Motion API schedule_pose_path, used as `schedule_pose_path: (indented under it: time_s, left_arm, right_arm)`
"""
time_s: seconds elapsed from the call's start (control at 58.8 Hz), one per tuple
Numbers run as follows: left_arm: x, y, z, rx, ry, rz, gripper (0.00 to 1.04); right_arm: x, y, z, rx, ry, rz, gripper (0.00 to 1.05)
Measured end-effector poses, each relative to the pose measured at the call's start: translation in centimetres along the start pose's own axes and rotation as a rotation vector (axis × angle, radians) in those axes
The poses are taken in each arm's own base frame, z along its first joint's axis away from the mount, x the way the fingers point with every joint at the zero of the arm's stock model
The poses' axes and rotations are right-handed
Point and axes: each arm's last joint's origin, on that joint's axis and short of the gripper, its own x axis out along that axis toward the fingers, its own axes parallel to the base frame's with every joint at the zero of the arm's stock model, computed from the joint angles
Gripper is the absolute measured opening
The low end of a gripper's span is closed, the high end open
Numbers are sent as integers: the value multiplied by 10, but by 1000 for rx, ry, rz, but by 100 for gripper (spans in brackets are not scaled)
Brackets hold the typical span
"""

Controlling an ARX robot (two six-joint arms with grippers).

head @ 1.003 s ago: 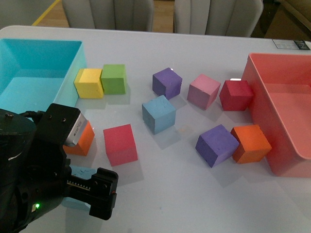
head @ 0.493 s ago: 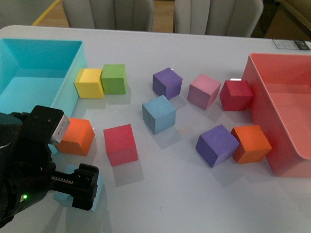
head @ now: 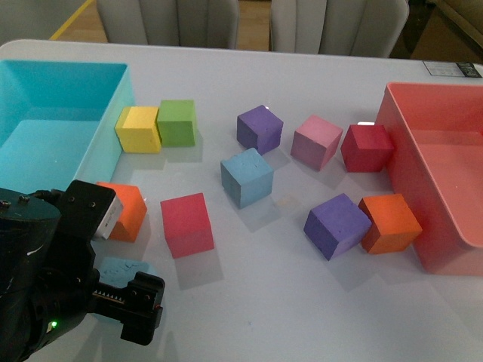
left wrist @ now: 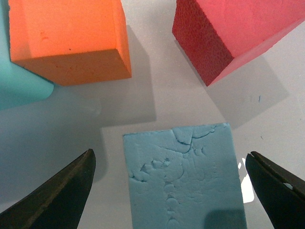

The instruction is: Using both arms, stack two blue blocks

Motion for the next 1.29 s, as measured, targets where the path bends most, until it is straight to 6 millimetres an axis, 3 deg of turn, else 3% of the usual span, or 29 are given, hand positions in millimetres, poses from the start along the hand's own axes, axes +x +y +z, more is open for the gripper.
schedule_pose_path:
  time_s: [0.51,0.697,0.867,1.088,1.292]
  left_arm:
    - [7,1,-9,8,46,9,96]
    - [5,-4,-9,23,59,11,57]
    - [-15,-10,-6,49,76,10,48]
    - [-57,-21,19,80,26,-31,45]
    - [-67,-29,58,95,-68,-62,45]
  right_arm:
    - [0,0,0,0,0,0,96]
    - [0,0,0,0,0,0,96]
    - [0,0,0,0,0,0,96]
    - [0,0,0,0,0,0,96]
    - [0,0,0,0,0,0,96]
